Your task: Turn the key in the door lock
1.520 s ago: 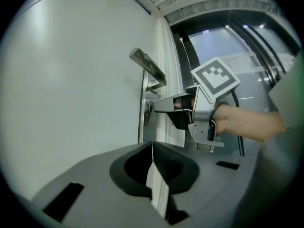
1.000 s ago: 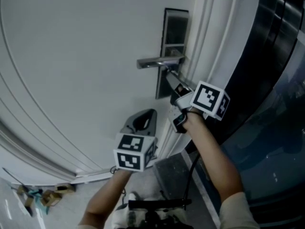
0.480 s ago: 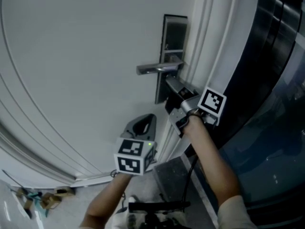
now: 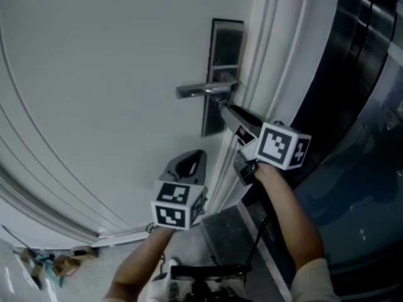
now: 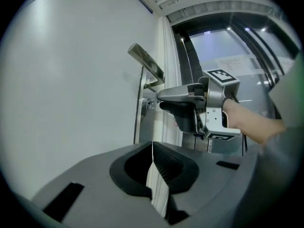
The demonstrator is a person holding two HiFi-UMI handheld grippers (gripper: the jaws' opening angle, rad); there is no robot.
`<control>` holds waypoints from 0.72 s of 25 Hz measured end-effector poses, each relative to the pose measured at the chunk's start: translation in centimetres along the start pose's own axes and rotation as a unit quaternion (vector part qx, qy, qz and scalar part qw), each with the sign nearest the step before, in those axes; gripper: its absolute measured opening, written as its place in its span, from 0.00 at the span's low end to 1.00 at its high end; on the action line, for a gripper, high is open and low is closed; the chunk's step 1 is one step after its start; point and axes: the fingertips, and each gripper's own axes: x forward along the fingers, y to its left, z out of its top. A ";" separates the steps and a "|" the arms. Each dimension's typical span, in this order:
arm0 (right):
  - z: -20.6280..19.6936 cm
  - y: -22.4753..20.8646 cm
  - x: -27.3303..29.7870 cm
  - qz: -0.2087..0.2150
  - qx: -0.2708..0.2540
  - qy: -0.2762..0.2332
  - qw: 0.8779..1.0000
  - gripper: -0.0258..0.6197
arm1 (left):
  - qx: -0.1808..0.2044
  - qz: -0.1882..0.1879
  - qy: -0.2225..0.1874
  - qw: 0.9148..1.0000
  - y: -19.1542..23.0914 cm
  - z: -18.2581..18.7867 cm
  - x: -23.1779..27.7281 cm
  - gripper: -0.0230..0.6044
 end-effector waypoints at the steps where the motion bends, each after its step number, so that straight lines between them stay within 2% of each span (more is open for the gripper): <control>1: 0.0 0.1 -0.2 -0.010 -0.040 0.006 0.999 0.26 | 0.001 -0.001 0.000 1.000 -0.1 0.0 0.0 0.06; 3: -0.1 0.5 -0.3 -0.029 -0.136 0.021 0.990 0.26 | 0.000 0.000 0.001 1.000 -0.1 0.0 0.0 0.06; 6: -0.2 1.4 -0.2 -0.054 -0.284 0.043 0.956 0.26 | 0.000 0.001 -0.001 1.000 0.0 0.0 -0.2 0.06; 11: -0.7 2.3 0.1 -0.076 -0.470 0.071 0.877 0.26 | -0.001 0.005 -0.001 1.000 0.3 0.0 -0.4 0.06; 16: -1.9 2.5 0.7 -0.077 -0.591 0.104 0.796 0.26 | -0.002 0.011 -0.004 1.000 0.9 0.2 -0.6 0.06; 18: -2.1 2.3 0.8 -0.084 -0.635 0.115 0.759 0.26 | -0.003 0.011 -0.003 1.000 1.0 0.1 -0.6 0.06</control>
